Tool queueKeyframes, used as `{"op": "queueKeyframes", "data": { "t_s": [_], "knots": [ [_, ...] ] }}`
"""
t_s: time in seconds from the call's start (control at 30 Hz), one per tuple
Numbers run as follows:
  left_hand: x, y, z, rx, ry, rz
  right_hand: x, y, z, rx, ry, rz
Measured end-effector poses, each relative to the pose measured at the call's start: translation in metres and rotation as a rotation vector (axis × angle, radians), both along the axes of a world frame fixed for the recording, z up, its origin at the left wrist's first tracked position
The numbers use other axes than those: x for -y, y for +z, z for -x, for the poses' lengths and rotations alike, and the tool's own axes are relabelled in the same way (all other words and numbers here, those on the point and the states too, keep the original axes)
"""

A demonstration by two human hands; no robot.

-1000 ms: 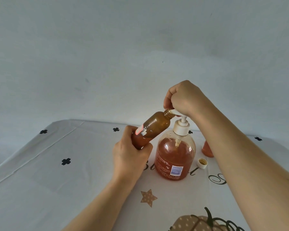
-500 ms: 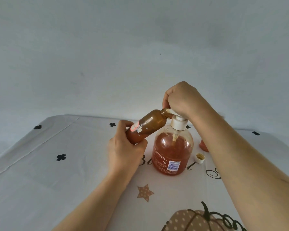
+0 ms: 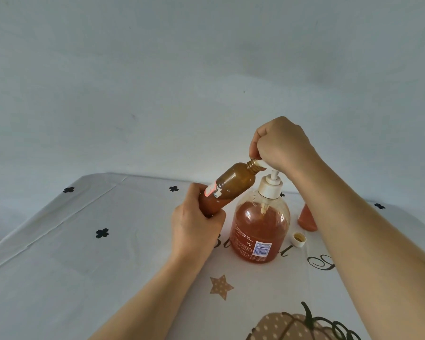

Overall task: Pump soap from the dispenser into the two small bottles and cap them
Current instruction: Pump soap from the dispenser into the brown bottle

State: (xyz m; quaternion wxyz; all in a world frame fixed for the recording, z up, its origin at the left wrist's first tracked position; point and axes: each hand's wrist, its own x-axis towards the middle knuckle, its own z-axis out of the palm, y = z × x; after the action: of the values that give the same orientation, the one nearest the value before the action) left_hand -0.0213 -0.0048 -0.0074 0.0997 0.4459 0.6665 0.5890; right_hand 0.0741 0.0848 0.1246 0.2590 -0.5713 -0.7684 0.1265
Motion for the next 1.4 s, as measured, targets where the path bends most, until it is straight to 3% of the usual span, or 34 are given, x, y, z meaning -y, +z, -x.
{"op": "queueKeyframes", "data": {
  "t_s": [0.77,1.17,1.4],
  "knots": [
    [-0.001,-0.001,0.002,0.014,0.057,0.041,-0.008,-0.015,0.004,0.043,0.036,0.158],
    [0.001,0.002,-0.001,0.019,0.029,-0.009,0.000,0.000,0.000,-0.113,0.034,0.052],
    [-0.001,-0.001,0.000,0.020,0.013,-0.018,0.001,0.001,0.001,-0.083,0.039,0.080]
  ]
}}
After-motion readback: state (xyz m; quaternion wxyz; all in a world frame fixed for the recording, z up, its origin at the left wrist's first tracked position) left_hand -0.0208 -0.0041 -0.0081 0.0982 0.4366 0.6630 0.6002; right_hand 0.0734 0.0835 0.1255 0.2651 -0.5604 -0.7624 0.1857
